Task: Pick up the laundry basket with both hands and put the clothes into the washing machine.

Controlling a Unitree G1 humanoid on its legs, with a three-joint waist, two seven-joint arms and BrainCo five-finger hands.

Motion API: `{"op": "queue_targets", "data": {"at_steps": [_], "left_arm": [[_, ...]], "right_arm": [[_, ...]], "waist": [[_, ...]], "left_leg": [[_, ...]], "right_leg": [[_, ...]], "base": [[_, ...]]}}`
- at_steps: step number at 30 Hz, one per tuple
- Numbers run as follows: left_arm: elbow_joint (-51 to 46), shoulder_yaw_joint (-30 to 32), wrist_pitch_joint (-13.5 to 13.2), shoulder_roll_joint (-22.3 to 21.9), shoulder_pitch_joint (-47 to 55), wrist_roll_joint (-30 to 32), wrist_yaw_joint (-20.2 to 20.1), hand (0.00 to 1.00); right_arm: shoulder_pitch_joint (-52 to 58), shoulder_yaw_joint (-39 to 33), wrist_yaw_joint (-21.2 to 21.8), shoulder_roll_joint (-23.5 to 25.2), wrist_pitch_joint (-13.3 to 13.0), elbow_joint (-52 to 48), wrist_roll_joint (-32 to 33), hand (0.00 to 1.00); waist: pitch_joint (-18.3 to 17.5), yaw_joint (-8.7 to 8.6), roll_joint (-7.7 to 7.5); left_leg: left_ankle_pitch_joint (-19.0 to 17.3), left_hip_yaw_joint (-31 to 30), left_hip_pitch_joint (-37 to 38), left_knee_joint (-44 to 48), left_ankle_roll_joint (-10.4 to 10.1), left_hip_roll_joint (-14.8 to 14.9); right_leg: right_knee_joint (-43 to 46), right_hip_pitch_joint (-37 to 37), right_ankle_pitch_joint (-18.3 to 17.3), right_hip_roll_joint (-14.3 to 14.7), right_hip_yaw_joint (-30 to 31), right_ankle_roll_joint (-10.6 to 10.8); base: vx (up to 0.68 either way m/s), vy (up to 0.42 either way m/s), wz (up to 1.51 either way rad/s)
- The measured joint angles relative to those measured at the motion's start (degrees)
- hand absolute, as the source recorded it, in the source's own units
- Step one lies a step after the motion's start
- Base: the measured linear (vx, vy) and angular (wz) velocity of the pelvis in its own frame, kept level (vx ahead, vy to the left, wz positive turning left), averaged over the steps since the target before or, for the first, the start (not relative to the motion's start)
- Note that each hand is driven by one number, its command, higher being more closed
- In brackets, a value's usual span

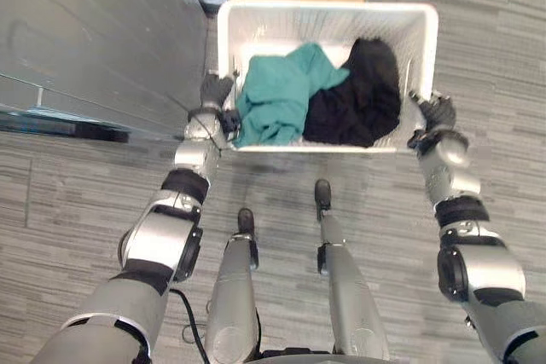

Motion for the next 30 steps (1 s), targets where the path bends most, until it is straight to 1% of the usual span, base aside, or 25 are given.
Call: {"op": "queue_targets", "data": {"at_steps": [3, 6, 10, 13, 15, 18, 19, 22, 23, 24, 30], "left_arm": [[0.7, 0.5, 0.8, 0.8, -3.1, 0.1, 0.0, 1.00], [0.6, 2.8, 1.1, 1.4, -5.0, 0.1, -0.2, 1.00], [0.3, 4.7, 1.1, 2.9, -7.7, 0.0, -1.1, 1.00], [-0.2, 6.8, 1.1, 4.1, -7.8, 0.0, -1.3, 1.00], [-0.3, 6.8, 1.2, 4.8, -7.9, 0.0, -1.4, 1.00], [-2.5, 7.3, 1.3, 5.9, -8.0, 0.0, -1.7, 1.00], [-3.4, 8.2, 1.3, 6.3, -8.1, 0.0, -2.5, 1.00], [-3.6, 8.7, 1.4, 7.2, -9.2, 0.2, -2.7, 1.00], [-3.6, 8.7, 1.4, 7.4, -9.3, 0.2, -2.7, 0.00], [-3.6, 8.9, 1.4, 7.7, -9.6, 0.3, -2.7, 0.00], [-3.6, 13.2, 1.7, 7.9, -11.4, 1.4, -2.5, 0.00]], "right_arm": [[-2.5, 0.2, 0.3, -1.4, 0.1, -0.1, 0.2, 1.00], [-4.9, 1.2, 0.6, -2.9, 0.1, -0.6, 0.2, 1.00], [-9.0, 1.7, 1.3, -3.7, 0.1, -0.5, 0.3, 1.00], [-11.3, 3.7, 1.5, -3.6, -0.2, -0.4, 0.6, 1.00], [-11.6, 3.9, 1.6, -3.3, -0.4, -0.5, 0.8, 1.00], [-12.4, 5.2, 1.6, -3.5, -1.8, -1.0, 2.0, 1.00], [-13.0, 5.8, 1.6, -3.6, -2.2, -1.3, 2.5, 1.00], [-13.7, 6.2, 1.6, -3.4, -3.0, -1.3, 3.4, 1.00], [-13.7, 6.2, 1.6, -3.4, -3.3, -1.3, 3.5, 1.00], [-13.7, 6.3, 1.6, -3.2, -3.6, -1.3, 3.9, 0.00], [-14.1, 7.4, 1.8, -2.1, -3.9, -0.9, 8.2, 0.00]], "waist": [[0.0, -0.09, -0.01], [0.0, 0.00, -0.01], [0.0, 0.38, -0.03], [0.0, 0.91, -0.05], [0.0, 1.05, -0.06], [0.0, 1.04, -0.06], [0.0, 1.00, -0.08], [0.0, 1.11, -0.08], [0.0, 1.09, -0.08], [0.0, 1.10, -0.08], [0.1, 1.08, -0.12]], "left_leg": [[-0.9, 0.9, -3.1, 2.6, 0.7, 0.7], [-1.8, 1.2, -5.5, 4.5, 1.1, 1.4], [-1.9, 1.6, -8.3, 6.0, 1.0, 2.1], [-2.0, 2.6, -8.7, 6.0, 0.9, 2.7], [-2.1, 2.6, -8.8, 6.0, 0.8, 3.1], [-2.1, 2.4, -10.0, 6.1, 0.7, 3.4], [-2.1, 2.2, -10.5, 6.3, 0.6, 3.6], [-2.1, 1.9, -11.1, 6.5, 0.5, 3.9], [-2.1, 1.7, -11.1, 6.5, 0.5, 3.9], [-2.1, 1.3, -11.3, 6.5, 0.5, 3.9], [-2.2, 0.2, -12.3, 7.2, 0.4, 4.1]], "right_leg": [[0.0, -2.0, 0.4, 0.3, 0.3, 0.2], [0.0, -3.6, 0.7, 0.8, 0.4, 0.2], [-0.5, -5.7, 0.9, 1.2, 0.5, 0.3], [-1.3, -6.3, 1.0, 1.3, 0.2, 0.0], [-1.7, -6.3, 1.1, 1.6, 0.0, -0.1], [-1.9, -7.2, 1.8, 1.6, -1.2, -0.3], [-1.9, -7.7, 2.3, 1.7, -1.4, 0.0], [-1.9, -8.0, 2.9, 1.9, -1.9, -0.8], [-1.9, -8.0, 2.9, 2.0, -2.1, -0.8], [-1.9, -8.0, 3.0, 2.0, -2.3, -0.8], [-2.2, -8.0, 2.9, 2.3, -2.9, -0.8]], "base": [[-0.07, 0.025, -0.11], [-0.08, 0.015, -0.11], [-0.07, -0.019, -0.09], [-0.05, -0.033, -0.17], [-0.04, -0.031, -0.10], [-0.02, -0.014, 0.02], [-0.03, -0.017, 0.00], [0.00, 0.000, 0.00], [-0.02, -0.015, 0.03], [-0.02, -0.019, 0.05], [-0.01, -0.008, 0.02]]}}
